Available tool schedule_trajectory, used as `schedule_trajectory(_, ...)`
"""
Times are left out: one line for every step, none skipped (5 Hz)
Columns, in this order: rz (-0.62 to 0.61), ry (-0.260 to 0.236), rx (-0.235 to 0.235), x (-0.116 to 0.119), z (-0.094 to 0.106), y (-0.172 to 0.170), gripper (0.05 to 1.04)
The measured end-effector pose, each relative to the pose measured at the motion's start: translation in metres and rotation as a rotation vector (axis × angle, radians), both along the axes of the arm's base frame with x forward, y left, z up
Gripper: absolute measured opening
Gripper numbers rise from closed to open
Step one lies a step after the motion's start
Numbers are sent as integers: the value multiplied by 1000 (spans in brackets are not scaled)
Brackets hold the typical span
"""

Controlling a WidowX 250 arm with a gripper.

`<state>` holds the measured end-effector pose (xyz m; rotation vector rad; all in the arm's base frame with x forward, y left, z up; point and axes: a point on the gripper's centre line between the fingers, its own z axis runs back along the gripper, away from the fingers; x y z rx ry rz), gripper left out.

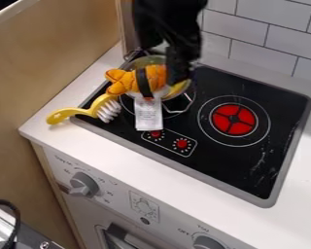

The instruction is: Put the yellow and white object in the silver pot on the left burner

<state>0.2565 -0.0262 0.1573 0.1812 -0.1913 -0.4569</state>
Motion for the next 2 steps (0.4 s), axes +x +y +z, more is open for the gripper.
schedule_trajectory(108,38,59,-4,-6,-8,999)
schedule_trajectory(144,53,56,-1,-7,-10,999)
